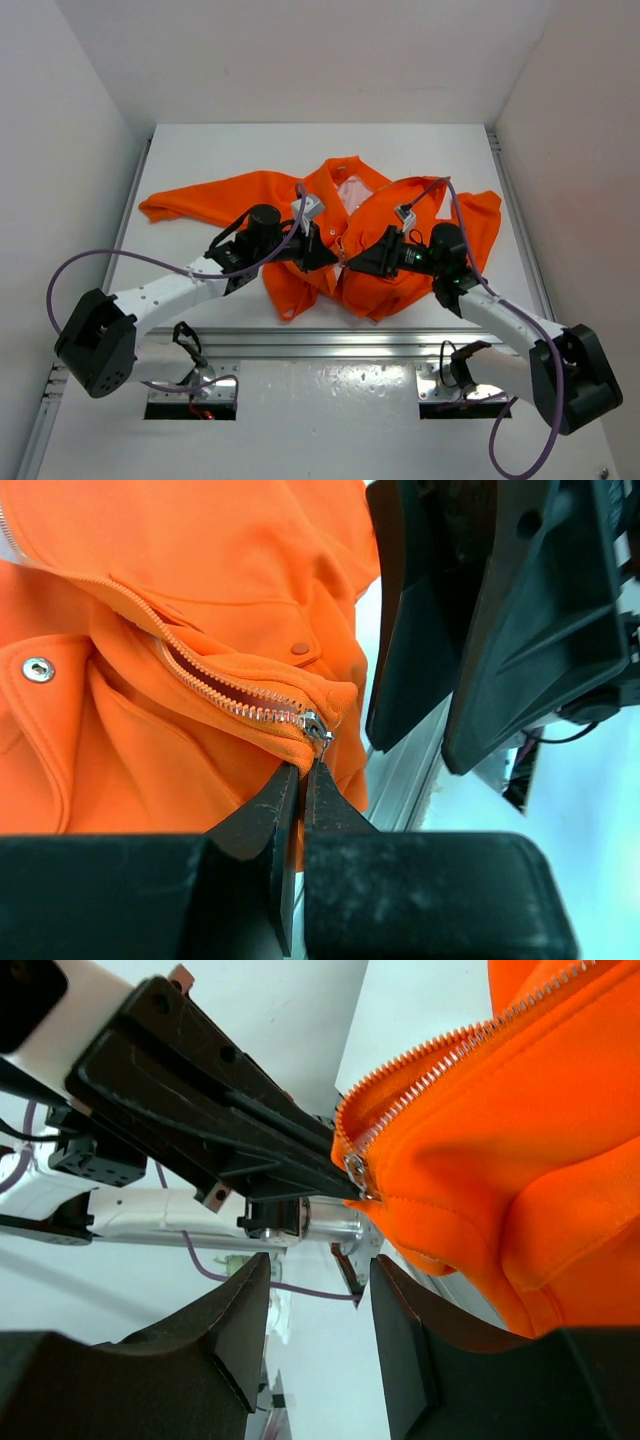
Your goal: Zip up the jacket
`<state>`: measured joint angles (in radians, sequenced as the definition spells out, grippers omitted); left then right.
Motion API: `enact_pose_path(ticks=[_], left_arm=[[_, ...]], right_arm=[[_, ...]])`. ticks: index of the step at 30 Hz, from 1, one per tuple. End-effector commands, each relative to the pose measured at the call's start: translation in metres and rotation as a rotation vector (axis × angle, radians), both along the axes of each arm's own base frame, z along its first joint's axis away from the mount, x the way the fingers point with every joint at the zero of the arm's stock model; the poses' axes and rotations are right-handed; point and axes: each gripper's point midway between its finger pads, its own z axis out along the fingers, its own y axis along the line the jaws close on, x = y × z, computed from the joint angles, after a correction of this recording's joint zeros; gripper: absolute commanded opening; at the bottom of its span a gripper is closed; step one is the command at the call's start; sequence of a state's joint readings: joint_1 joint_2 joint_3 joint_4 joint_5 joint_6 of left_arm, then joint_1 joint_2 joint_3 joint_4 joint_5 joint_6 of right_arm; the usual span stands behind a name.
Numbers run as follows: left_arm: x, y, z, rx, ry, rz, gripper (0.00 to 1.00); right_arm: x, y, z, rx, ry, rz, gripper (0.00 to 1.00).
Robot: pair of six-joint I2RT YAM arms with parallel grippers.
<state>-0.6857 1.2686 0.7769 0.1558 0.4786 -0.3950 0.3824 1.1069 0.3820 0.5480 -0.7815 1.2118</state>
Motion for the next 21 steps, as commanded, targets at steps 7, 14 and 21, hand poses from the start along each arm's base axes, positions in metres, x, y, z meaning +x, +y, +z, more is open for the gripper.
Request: enact_pose_path(ticks=[7, 14, 21], left_arm=[[0.009, -0.005, 0.041, -0.136, 0.004, -0.011, 0.00], [0.005, -0.007, 0.044, -0.168, 0.049, -0.034, 0.00], [0.006, -0.010, 0.045, -0.193, 0.083, -0.045, 0.00]], right_arm=[[0.001, -0.002, -0.006, -0.023, -0.116, -0.008, 0.45], [0.007, -0.003, -0.007, -0.033, -0.173, -0.030, 0.41], [0.016, 0.000, 0.002, -0.028, -0.224, -0.036, 0.39]])
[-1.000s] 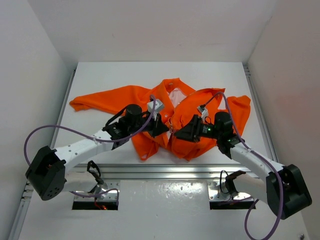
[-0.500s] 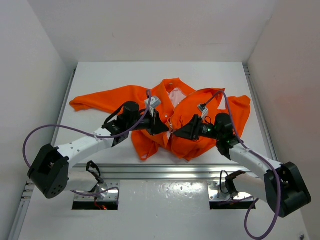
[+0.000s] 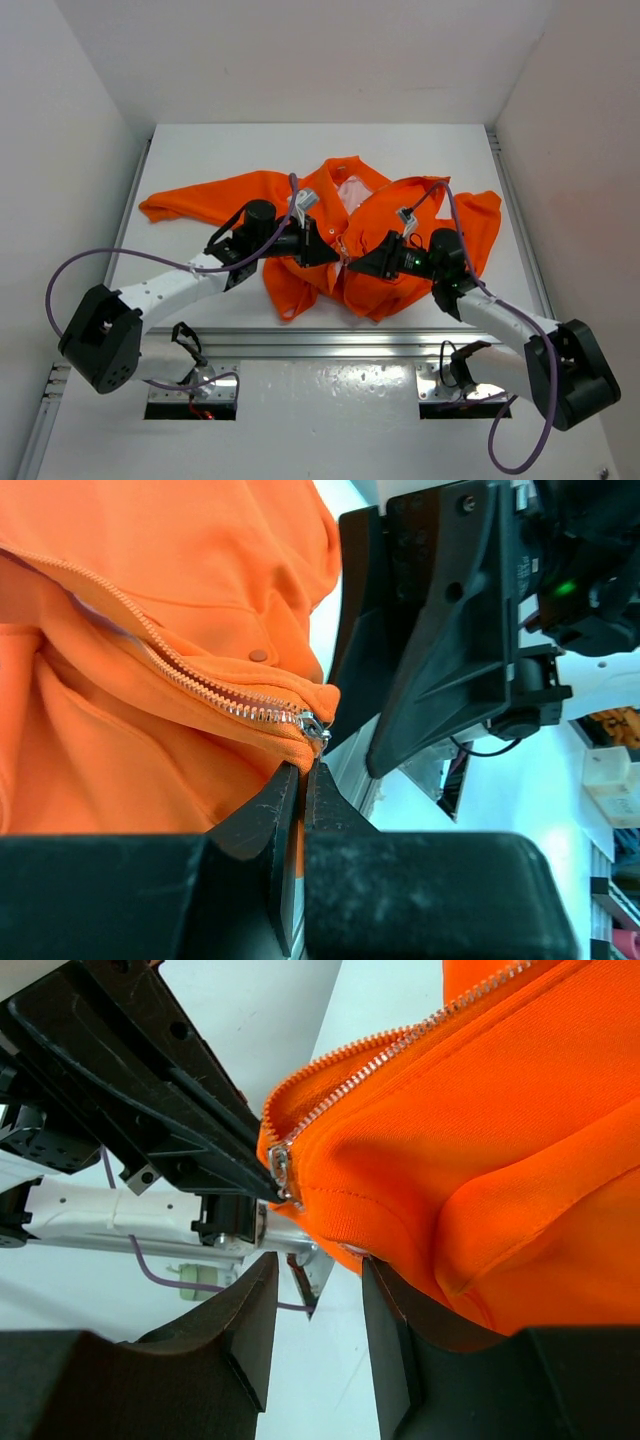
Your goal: Zip up the jacket
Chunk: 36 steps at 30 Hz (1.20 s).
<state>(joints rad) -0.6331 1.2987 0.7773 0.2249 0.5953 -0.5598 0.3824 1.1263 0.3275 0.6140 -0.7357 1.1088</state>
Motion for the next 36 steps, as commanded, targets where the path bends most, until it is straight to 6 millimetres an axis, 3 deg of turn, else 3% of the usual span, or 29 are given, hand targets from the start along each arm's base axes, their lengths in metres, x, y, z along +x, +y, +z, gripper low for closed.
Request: enact_pose_path(ticks=[1, 22, 33, 36], left_arm=[[0.005, -0.008, 0.038, -0.101, -0.060, -0.029, 0.00], [0.005, -0.010, 0.039, -0.169, 0.037, -0.052, 0.00], [0.014, -0.003, 0.034, -0.172, 0.065, -0.018, 0.00], [0.016, -0.001, 0.028, -0.135, 0.033, -0.016, 0.00]], right_arm=[[0.012, 0.004, 0.023, 0.020, -0.141, -0.002, 0.39], [0.025, 0.010, 0.046, 0.045, -0.212, -0.002, 0.34], [0.019, 0.009, 0.053, 0.060, -0.236, 0.011, 0.18], [0.020, 0.009, 0.056, 0.063, -0.240, 0.006, 0.03]])
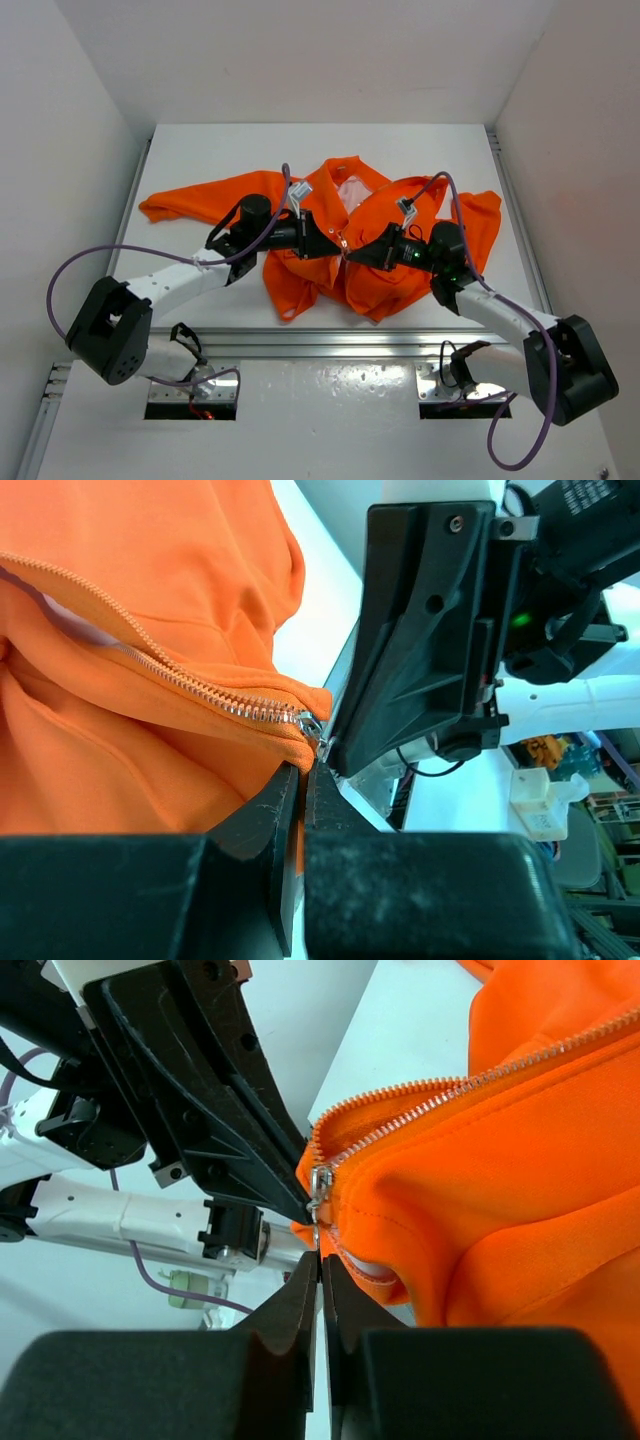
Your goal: Zip up the jacket
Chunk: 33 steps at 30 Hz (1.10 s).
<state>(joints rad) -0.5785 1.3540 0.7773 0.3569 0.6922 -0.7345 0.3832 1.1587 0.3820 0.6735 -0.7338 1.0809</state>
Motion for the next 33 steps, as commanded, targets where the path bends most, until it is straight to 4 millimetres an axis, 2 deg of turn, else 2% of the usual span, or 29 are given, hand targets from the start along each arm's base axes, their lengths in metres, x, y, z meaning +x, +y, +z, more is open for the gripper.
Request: enact_pose_path(ticks=[1, 5, 10, 15, 16, 17, 18, 21, 22, 23, 24, 30, 31, 32, 33], left_arm=[[0.005, -0.001, 0.013, -0.008, -0.087, -0.011, 0.00], [0.002, 0.000, 0.000, 0.063, -0.135, -0.010, 0.00], [-0.002, -0.002, 0.002, 0.105, -0.242, -0.011, 0.00], [-0.011, -0.005, 0.000, 0.120, -0.300, -0.042, 0.00], [-0.016, -0.005, -0.006, 0.133, -0.298, -0.056, 0.00], [-0.014, -0.004, -0.002, 0.136, -0.330, -0.048, 0.00], [-0.019, -0.005, -0.008, 0.145, -0.333, -0.063, 0.00], [-0.026, -0.007, -0.006, 0.152, -0.390, -0.086, 0.00], [-0.032, -0.009, -0.012, 0.167, -0.391, -0.100, 0.00], [-0.031, -0.008, -0.009, 0.169, -0.426, -0.104, 0.00], [-0.036, -0.009, -0.016, 0.186, -0.426, -0.117, 0.00], [-0.057, -0.014, -0.022, 0.222, -0.539, -0.197, 0.00], [-0.061, -0.013, -0.031, 0.248, -0.542, -0.214, 0.00], [-0.071, -0.018, -0.033, 0.252, -0.562, -0.250, 0.00], [-0.072, -0.017, -0.034, 0.272, -0.606, -0.260, 0.00]], right_arm=[[0.005, 0.005, 0.036, 0.048, -0.129, 0.009, 0.01], [0.011, 0.004, 0.045, 0.066, -0.088, -0.019, 0.00], [0.019, 0.005, 0.063, 0.095, -0.056, -0.048, 0.00], [0.024, 0.005, 0.063, 0.095, -0.012, -0.065, 0.00], [0.025, 0.005, 0.062, 0.093, -0.008, -0.068, 0.00], [0.028, 0.005, 0.064, 0.093, -0.008, -0.074, 0.00], [0.031, 0.003, 0.061, 0.090, 0.009, -0.086, 0.00], [0.039, 0.000, 0.066, 0.093, 0.014, -0.111, 0.00], [0.040, 0.000, 0.066, 0.092, 0.018, -0.113, 0.00], [0.044, -0.001, 0.071, 0.096, 0.010, -0.125, 0.00], [0.045, -0.002, 0.071, 0.096, 0.014, -0.128, 0.00], [0.057, -0.006, 0.083, 0.107, 0.008, -0.158, 0.00], [0.058, -0.007, 0.082, 0.105, 0.011, -0.160, 0.00], [0.059, -0.007, 0.084, 0.106, 0.011, -0.162, 0.00], [0.059, -0.007, 0.084, 0.107, 0.015, -0.160, 0.00]])
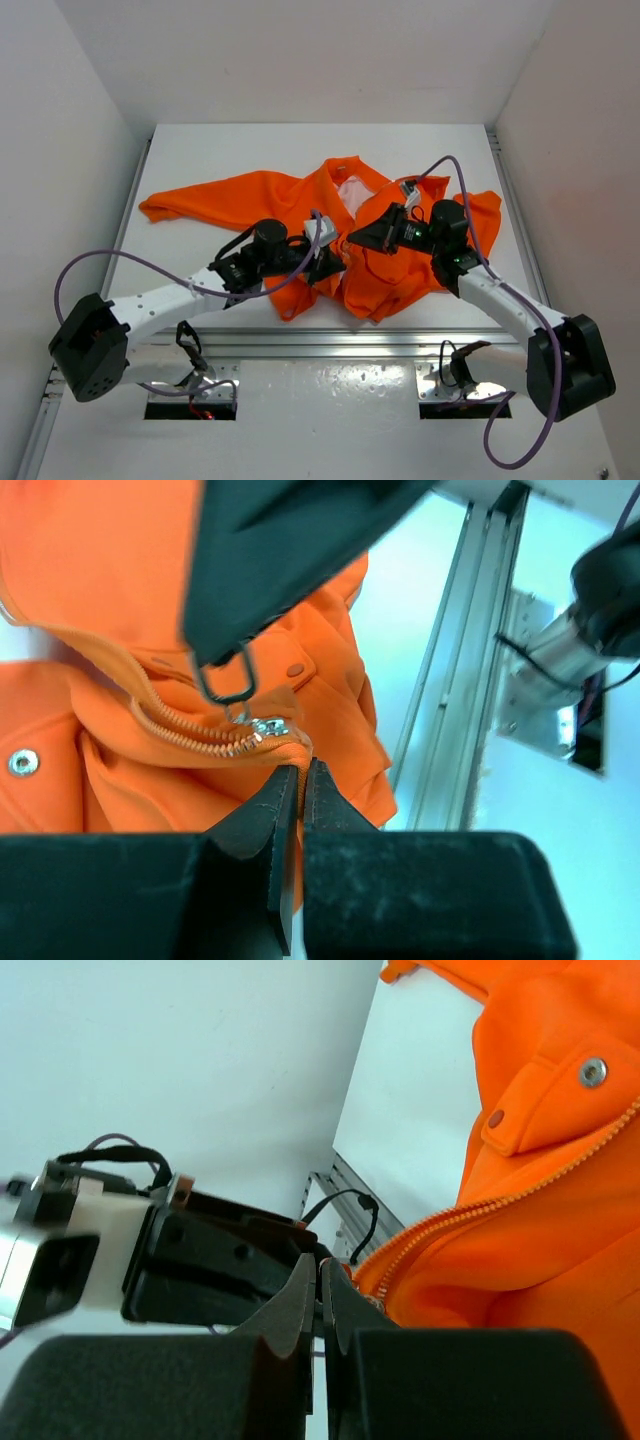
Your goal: Zip up the jacket
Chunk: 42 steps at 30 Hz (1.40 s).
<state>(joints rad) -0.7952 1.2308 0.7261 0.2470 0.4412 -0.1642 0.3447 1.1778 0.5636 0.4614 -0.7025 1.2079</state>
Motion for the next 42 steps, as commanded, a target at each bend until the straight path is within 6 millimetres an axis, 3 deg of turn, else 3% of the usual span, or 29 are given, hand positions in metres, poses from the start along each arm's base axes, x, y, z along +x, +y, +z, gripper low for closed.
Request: enact_pose_path(ticks=[1, 2, 4, 11, 22, 31, 37, 39, 40, 42], left_arm=[[-0.042, -0.001, -0.026, 0.101, -0.045, -0.166, 0.00], [-0.049, -0.004, -0.022, 0.096, -0.072, -0.193, 0.00], [-0.060, -0.002, -0.034, 0.142, -0.113, -0.225, 0.00], [-0.078, 0.000, -0.046, 0.200, -0.196, -0.316, 0.00], [-0.107, 0.010, -0.060, 0.244, -0.311, -0.538, 0.00], [-0.112, 0.015, -0.050, 0.240, -0.336, -0.634, 0.00], [-0.107, 0.022, -0.037, 0.199, -0.231, -0.616, 0.00], [-0.106, 0.024, -0.032, 0.190, -0.198, -0.625, 0.00], [-0.105, 0.025, -0.031, 0.188, -0.179, -0.630, 0.00], [-0.106, 0.024, -0.021, 0.161, -0.144, -0.660, 0.00]], right_arm=[[0.026, -0.005, 0.049, 0.057, -0.138, -0.080, 0.00], [0.026, -0.006, 0.050, 0.057, -0.142, -0.082, 0.00], [0.026, -0.008, 0.046, 0.050, -0.122, -0.085, 0.00], [0.019, -0.015, 0.039, 0.030, -0.115, -0.091, 0.00], [0.036, -0.035, 0.040, 0.009, -0.134, -0.153, 0.00], [0.041, -0.044, 0.037, -0.016, -0.152, -0.170, 0.00], [0.032, -0.048, 0.015, -0.037, -0.126, -0.149, 0.00], [0.028, -0.043, 0.021, -0.029, -0.211, -0.090, 0.05], [0.020, -0.039, 0.019, -0.047, -0.258, -0.026, 0.20], [0.008, -0.036, 0.017, -0.101, -0.358, 0.068, 0.35]])
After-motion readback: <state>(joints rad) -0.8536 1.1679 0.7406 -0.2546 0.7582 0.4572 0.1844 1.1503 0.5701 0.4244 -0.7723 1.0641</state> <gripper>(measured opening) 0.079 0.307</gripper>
